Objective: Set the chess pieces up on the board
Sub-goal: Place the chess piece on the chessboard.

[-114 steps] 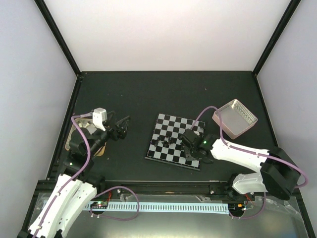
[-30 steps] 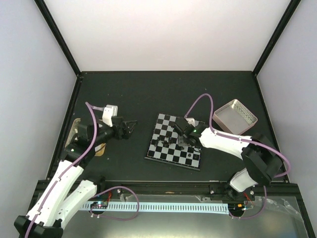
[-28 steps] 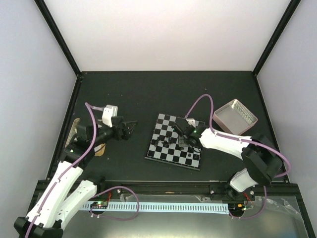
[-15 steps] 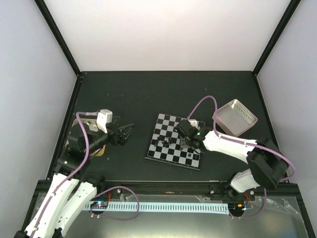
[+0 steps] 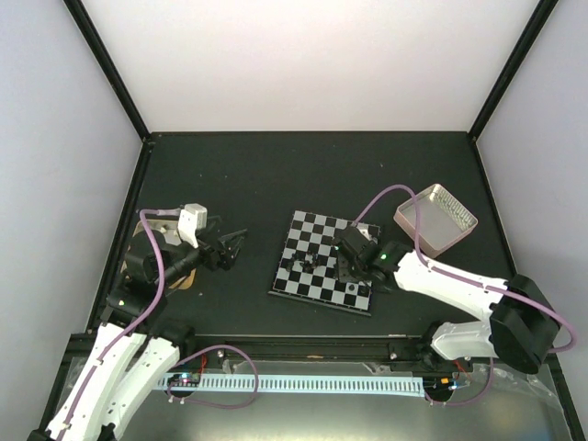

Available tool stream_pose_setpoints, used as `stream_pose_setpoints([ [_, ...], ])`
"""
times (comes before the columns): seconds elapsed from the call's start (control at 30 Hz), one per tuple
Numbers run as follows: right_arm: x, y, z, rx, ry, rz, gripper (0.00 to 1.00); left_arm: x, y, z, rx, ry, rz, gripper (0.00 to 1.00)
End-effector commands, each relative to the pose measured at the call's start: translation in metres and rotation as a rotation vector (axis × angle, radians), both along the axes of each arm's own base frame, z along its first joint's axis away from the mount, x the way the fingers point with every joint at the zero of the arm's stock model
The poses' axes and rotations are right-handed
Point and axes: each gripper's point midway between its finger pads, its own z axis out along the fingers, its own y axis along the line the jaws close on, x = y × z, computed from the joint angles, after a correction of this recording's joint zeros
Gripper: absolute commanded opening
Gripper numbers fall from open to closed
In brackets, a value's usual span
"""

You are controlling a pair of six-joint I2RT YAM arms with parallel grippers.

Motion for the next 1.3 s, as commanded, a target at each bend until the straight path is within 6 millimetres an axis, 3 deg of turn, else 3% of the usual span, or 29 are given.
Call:
stream_pose_setpoints([
  [0.0, -0.029, 0.001, -0.012, -0.020, 0.079, 0.070, 0.01, 0.001, 0.003, 0.004, 0.007, -0.027, 0.017, 0.99],
  [0.4, -0.047, 0.019, -0.035, -0.038, 0.155, 0.157, 0.02, 0.003, 0.003, 0.000, 0.014, -0.015, 0.023, 0.99],
  [0.97, -0.035, 0.007, -0.042, -0.127, 0.110, 0.118, 0.04, 0.006, 0.006, -0.001, 0.022, -0.009, 0.043, 0.99],
  [1.03, -0.034, 0.007, -0.040, -0.126, 0.104, 0.117, 0.07, 0.006, 0.006, -0.001, 0.022, -0.007, 0.043, 0.99],
  [1.13, -0.036, 0.009, -0.034, -0.112, 0.109, 0.126, 0.18, 0.005, 0.007, 0.000, 0.021, -0.012, 0.048, 0.99],
  [1.27, -0.029, 0.021, -0.008, -0.041, 0.058, 0.137, 0.30, 0.004, 0.009, 0.001, 0.022, -0.021, 0.059, 0.99],
])
